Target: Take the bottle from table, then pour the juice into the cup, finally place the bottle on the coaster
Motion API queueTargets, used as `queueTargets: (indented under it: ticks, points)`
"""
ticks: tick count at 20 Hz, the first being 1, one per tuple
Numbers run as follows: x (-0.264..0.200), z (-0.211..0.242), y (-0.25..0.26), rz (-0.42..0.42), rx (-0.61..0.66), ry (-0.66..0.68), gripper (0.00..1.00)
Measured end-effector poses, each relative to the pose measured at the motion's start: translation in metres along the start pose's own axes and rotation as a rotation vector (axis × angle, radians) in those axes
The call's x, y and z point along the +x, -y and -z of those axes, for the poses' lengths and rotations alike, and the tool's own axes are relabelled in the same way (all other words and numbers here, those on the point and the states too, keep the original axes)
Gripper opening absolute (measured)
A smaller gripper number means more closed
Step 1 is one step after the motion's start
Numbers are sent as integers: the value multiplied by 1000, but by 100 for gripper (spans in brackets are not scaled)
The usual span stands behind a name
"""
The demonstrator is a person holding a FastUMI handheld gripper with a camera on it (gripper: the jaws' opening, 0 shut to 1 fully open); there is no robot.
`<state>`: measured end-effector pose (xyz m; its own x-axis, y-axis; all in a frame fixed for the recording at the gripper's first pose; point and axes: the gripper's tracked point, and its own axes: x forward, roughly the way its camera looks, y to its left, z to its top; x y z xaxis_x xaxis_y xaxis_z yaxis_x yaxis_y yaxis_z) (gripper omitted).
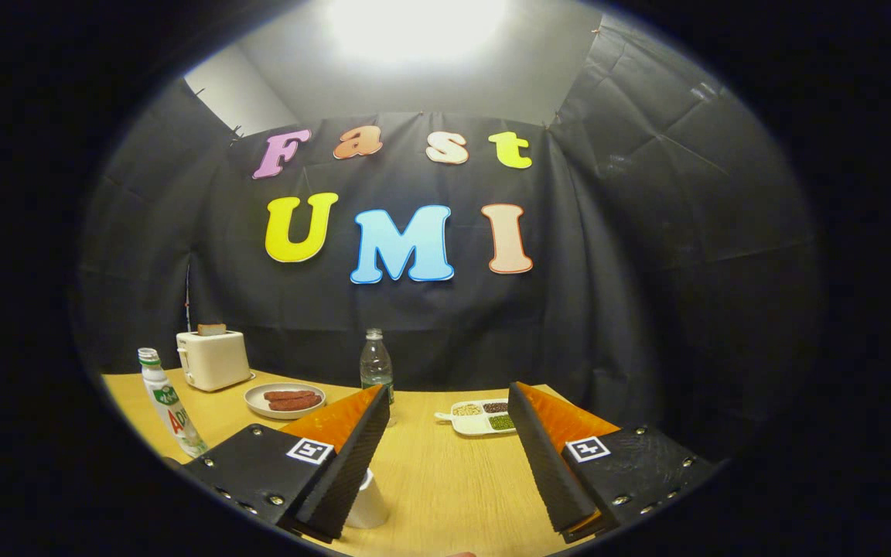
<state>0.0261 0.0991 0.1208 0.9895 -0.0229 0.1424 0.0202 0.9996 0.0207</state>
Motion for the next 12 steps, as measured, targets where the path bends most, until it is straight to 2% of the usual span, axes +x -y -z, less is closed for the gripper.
queueTargets:
  ticks: [5,12]
  points:
    - [-47,-47,-68,-27,23,64,94]
    - [-79,-56,-181,-158,62,34,94]
